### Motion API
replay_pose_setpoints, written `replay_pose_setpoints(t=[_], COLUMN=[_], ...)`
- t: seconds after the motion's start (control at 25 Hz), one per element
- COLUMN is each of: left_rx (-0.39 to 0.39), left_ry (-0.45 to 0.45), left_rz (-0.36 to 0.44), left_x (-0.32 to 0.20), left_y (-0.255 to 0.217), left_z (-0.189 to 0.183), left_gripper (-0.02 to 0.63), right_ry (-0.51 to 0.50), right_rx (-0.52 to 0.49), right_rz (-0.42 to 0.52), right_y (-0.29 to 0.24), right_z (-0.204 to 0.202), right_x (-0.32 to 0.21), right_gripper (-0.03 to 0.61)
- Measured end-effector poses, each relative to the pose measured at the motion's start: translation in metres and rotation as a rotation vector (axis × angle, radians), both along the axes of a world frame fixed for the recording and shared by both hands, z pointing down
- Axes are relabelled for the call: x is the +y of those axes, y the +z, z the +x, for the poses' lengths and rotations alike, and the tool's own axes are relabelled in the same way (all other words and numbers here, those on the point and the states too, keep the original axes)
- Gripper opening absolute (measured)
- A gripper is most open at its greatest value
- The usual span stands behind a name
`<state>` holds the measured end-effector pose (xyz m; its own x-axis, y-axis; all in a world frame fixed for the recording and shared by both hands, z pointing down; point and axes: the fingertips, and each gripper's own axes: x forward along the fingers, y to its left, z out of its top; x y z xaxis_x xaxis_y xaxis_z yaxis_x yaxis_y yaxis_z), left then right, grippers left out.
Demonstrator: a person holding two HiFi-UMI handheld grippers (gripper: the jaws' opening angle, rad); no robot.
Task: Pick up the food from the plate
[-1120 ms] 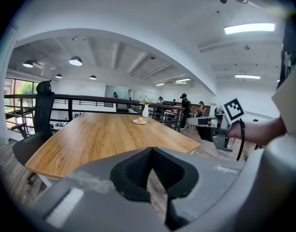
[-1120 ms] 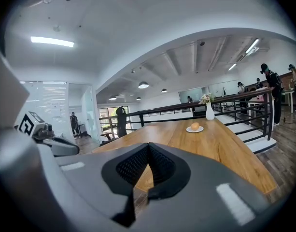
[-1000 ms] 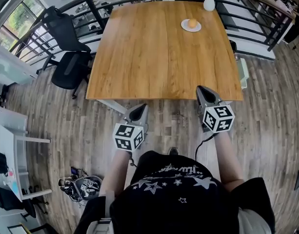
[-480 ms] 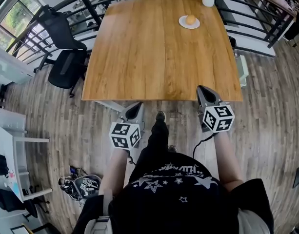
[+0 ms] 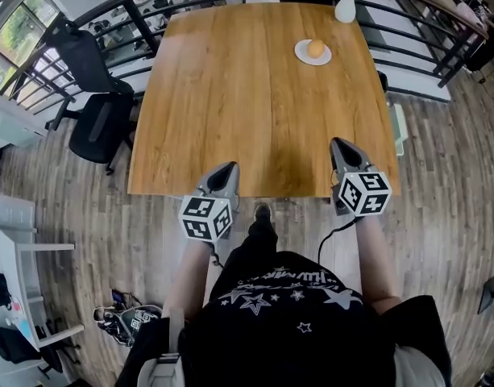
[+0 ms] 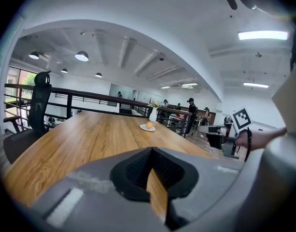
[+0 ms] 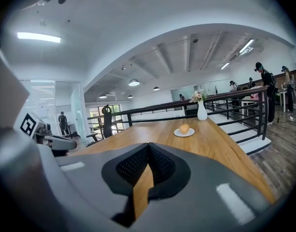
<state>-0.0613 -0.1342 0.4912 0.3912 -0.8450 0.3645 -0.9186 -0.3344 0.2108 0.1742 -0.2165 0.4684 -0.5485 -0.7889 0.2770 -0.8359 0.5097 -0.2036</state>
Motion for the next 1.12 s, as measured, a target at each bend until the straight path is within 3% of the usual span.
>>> replay_pose_setpoints(t=[0.68, 1.12], left_rx=[0.009, 0.003], left_ry=[0.054, 0.113], left_rz=[0.107, 0.071], left_x=[-0.179, -0.267], left_y=[-0.054, -0.038], left_z=[-0.055, -0.044], left_gripper=[0.002, 0.002], right_ry=[0.121, 0.191], right_rx=[-0.034, 0.002], right_rz=[-0.001, -0.068], right_y=[-0.056, -0.026], right_z=[0.005, 0.003], right_x=[-0.172, -0.254], right_gripper=[0.003, 0.003])
